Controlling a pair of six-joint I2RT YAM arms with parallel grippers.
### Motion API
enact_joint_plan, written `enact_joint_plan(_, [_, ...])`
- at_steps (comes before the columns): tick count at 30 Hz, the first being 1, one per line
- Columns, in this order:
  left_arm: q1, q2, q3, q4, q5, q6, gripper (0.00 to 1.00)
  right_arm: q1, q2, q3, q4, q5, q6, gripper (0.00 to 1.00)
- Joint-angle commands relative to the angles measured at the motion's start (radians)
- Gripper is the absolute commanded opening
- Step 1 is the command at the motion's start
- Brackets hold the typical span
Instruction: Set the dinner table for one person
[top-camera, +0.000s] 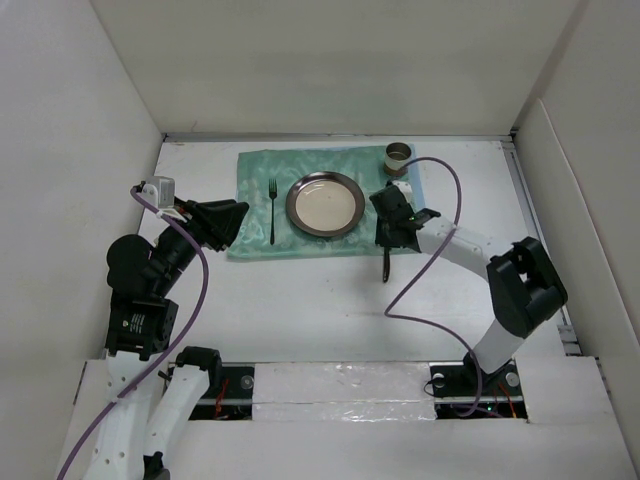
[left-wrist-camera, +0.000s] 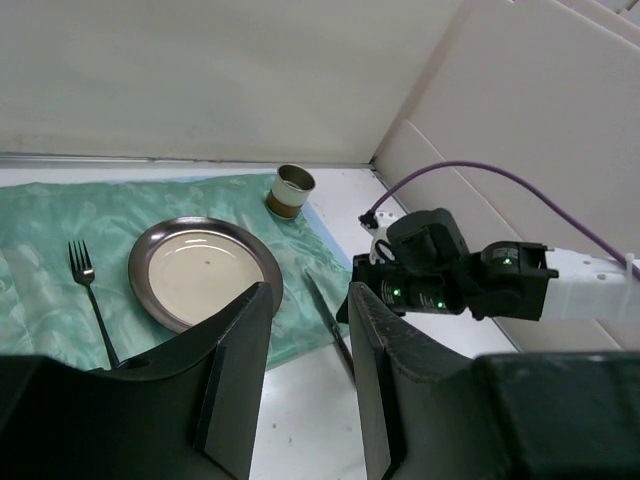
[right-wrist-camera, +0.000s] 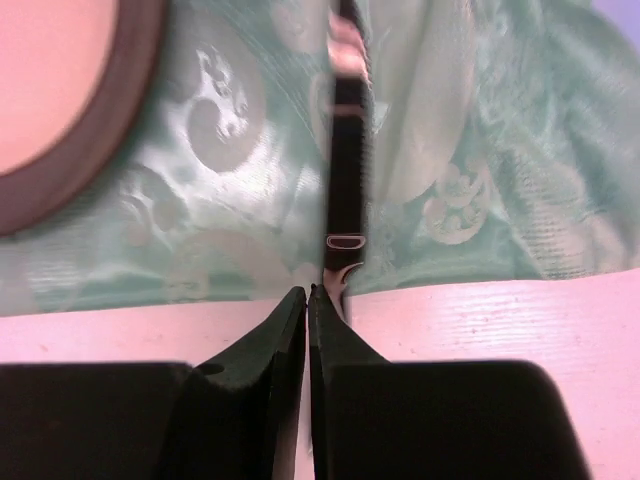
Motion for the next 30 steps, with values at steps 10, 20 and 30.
enact_joint_plan(10, [0.002,0.028,0.007,0.047,-0.007,0.006,0.34,-0.093,0.095,0.265,-0.059,-0.054,-0.139,0.01])
enact_joint_plan(20, [0.002,0.031,0.009,0.05,0.011,0.002,0.34,-0.082,-0.014,-0.063,0.073,-0.101,-0.101,0.27])
enact_joint_plan(30, [0.002,0.022,0.001,0.056,-0.002,0.001,0.34,-0.093,0.012,-0.045,0.029,-0.113,-0.101,0.34])
